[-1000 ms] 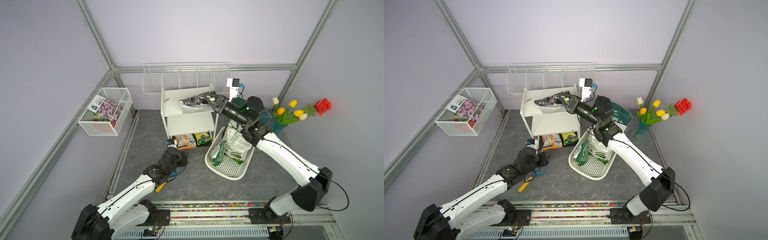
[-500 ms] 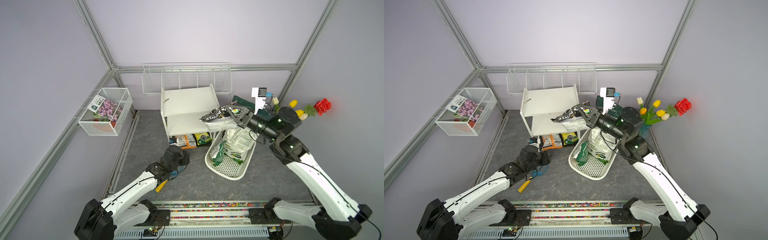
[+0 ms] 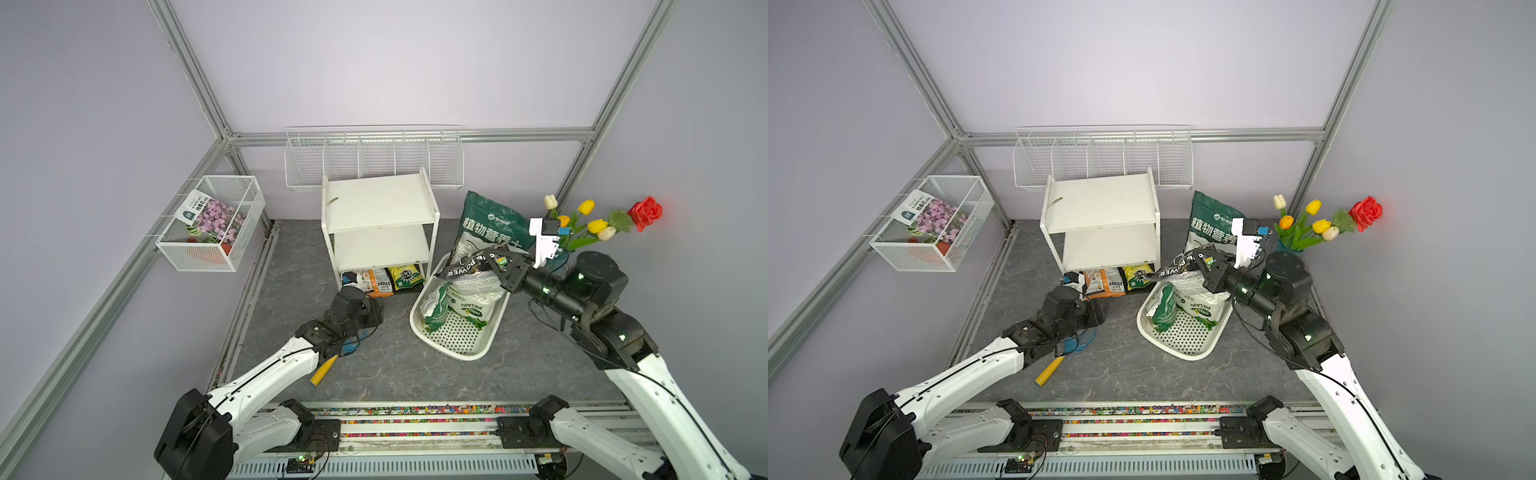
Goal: Take down the fertilizer bag from the shelf
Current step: Place the fertilizer bag in the storage box.
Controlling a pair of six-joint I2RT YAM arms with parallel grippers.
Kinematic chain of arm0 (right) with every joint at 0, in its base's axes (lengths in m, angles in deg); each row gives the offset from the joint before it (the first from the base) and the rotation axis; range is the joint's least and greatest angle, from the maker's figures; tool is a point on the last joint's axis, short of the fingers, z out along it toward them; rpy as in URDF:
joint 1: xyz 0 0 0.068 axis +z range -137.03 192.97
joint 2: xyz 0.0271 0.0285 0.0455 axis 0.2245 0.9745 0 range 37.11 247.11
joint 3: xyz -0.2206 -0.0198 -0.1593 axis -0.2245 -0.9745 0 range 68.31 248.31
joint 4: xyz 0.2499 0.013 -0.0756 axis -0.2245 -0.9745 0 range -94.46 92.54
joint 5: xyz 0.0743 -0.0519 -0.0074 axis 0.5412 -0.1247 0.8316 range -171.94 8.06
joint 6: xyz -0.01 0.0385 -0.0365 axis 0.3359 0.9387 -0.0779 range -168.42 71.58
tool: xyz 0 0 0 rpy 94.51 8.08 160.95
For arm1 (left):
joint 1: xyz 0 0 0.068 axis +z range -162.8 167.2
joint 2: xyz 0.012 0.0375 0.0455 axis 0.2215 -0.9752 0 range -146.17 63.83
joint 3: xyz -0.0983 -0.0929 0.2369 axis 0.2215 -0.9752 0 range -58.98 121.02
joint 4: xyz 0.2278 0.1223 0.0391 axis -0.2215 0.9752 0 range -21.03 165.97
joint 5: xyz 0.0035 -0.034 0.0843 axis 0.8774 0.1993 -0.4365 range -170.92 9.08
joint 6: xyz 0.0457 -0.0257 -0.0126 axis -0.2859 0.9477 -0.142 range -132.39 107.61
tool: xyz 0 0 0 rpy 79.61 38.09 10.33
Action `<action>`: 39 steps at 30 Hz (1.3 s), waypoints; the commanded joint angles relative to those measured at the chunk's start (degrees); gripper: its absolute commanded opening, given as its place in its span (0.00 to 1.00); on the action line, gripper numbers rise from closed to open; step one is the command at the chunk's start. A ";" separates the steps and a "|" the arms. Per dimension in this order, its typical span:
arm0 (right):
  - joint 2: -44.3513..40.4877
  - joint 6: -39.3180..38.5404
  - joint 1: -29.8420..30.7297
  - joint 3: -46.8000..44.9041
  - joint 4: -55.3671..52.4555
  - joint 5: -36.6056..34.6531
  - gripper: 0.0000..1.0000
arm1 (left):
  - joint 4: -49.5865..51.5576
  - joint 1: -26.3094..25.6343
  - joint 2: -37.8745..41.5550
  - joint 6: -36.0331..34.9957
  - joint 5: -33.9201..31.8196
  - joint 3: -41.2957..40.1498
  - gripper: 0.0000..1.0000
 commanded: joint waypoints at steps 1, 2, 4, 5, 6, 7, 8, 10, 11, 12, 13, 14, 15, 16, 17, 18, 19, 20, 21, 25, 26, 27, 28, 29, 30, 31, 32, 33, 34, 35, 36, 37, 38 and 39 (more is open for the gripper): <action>-3.01 -2.86 -0.32 -0.44 5.37 -3.02 0.00 | -0.69 0.29 -0.57 0.72 1.04 1.95 0.58; -3.28 -2.95 -0.34 -1.35 4.68 -3.43 0.00 | -0.66 0.29 -0.53 0.71 1.07 1.96 0.58; -3.91 -3.11 -0.43 -3.95 3.40 -4.01 0.00 | -0.66 0.31 -0.55 0.65 0.97 2.05 0.58; -4.02 -2.92 -0.52 -4.92 2.99 -3.88 0.00 | -0.66 0.30 -0.56 0.56 0.89 2.07 0.58; -4.17 -2.72 -0.57 -6.08 2.83 -3.15 0.00 | -0.59 0.29 -0.59 0.47 0.85 2.08 0.58; -4.25 -2.34 -0.70 -7.35 2.97 -2.10 0.00 | -0.49 0.29 -0.65 0.36 0.82 2.08 0.58; -4.30 -1.82 -0.68 -8.42 3.17 -1.20 0.00 | -0.38 0.29 -0.65 0.48 0.73 2.08 0.58; -4.16 -0.67 -0.64 -10.57 3.87 0.76 0.00 | -0.25 0.29 -0.67 0.58 0.83 2.08 0.58; -4.21 -0.12 -0.72 -11.25 3.97 1.36 0.00 | -0.11 0.29 -0.72 0.57 0.80 2.08 0.58; -4.19 0.39 -0.71 -12.06 3.97 1.87 0.00 | -0.01 0.29 -0.74 0.64 0.85 2.16 0.58; -4.19 0.84 -0.68 -13.00 4.12 2.32 0.00 | -0.01 0.29 -0.54 0.71 0.80 2.12 0.58; -4.18 1.04 -0.71 -13.84 4.30 2.78 0.00 | 0.02 0.29 -0.48 0.84 0.73 2.08 0.58; -4.07 1.09 -0.65 -14.66 4.48 3.42 0.00 | -0.05 0.29 -0.49 0.90 0.75 2.00 0.58; -3.76 1.14 -0.71 -15.47 4.67 4.15 0.00 | -0.09 0.29 -0.40 0.90 0.63 1.91 0.58; -3.38 1.16 -0.80 -15.92 4.68 4.78 0.00 | -0.21 0.29 -0.39 0.91 0.63 1.91 0.58; -2.75 1.37 -0.82 -16.62 5.12 5.90 0.00 | -0.06 0.30 -0.48 1.05 0.61 1.90 0.58; -1.94 1.57 -0.79 -17.40 6.06 7.40 0.00 | -0.12 0.29 -0.52 1.06 0.75 1.89 0.58; -0.80 2.07 -0.73 -17.98 7.09 8.74 0.00 | -0.05 0.29 -0.59 1.15 0.77 1.88 0.58; 0.15 2.72 -0.82 -18.55 8.43 10.02 0.00 | -0.08 0.29 -0.74 1.24 0.88 1.90 0.58; 7.13 4.86 -1.19 -19.71 14.58 16.52 0.00 | -0.05 0.29 -0.89 1.43 0.91 2.03 0.58; 8.98 5.04 -1.26 -19.40 15.31 17.56 0.00 | 0.07 0.33 -0.81 1.38 0.96 2.08 0.58; 10.91 5.56 -1.34 -18.76 15.38 18.62 0.00 | 0.14 0.29 -0.65 1.21 0.96 2.07 0.58; 12.75 5.57 -1.58 -17.91 14.83 19.32 0.00 | 0.23 0.29 -0.66 1.25 0.89 2.08 0.58; 13.85 5.33 -1.69 -17.58 14.70 19.75 0.00 | 0.45 0.29 -0.50 1.16 0.86 2.08 0.58; 15.37 5.03 -1.86 -17.12 14.47 19.86 0.00 | 0.59 0.31 -0.38 1.15 0.74 2.08 0.58; 16.65 4.64 -2.03 -16.98 14.50 19.97 0.00 | 0.67 0.29 -0.23 1.15 0.57 2.00 0.58; 17.46 4.30 -2.20 -16.90 14.68 19.78 0.00 | 0.76 0.29 -0.05 1.13 0.49 1.91 0.58; 18.35 3.85 -2.44 -16.97 14.70 19.33 0.00 | 0.79 0.29 0.13 1.16 0.39 1.82 0.58; 19.29 3.15 -2.58 -16.90 14.54 18.48 0.00 | 0.83 0.29 0.28 1.16 0.34 1.65 0.58; 19.97 2.36 -2.74 -16.61 13.66 17.37 0.00 | 0.79 0.29 0.34 1.15 0.19 1.49 0.58; 20.86 1.37 -2.92 -15.94 11.88 15.89 0.00 | 0.70 0.29 0.46 1.11 0.12 1.38 0.58; 21.84 0.18 -2.98 -15.09 9.52 14.14 0.00 | 0.74 0.29 0.42 1.11 0.01 1.38 0.58; 22.67 -0.96 -2.95 -14.27 7.37 12.84 0.00 | 0.75 0.29 0.37 1.06 0.10 1.38 0.58; 23.71 -1.62 -3.14 -13.75 5.52 11.83 0.00 | 0.80 0.29 0.44 1.06 0.04 1.46 0.58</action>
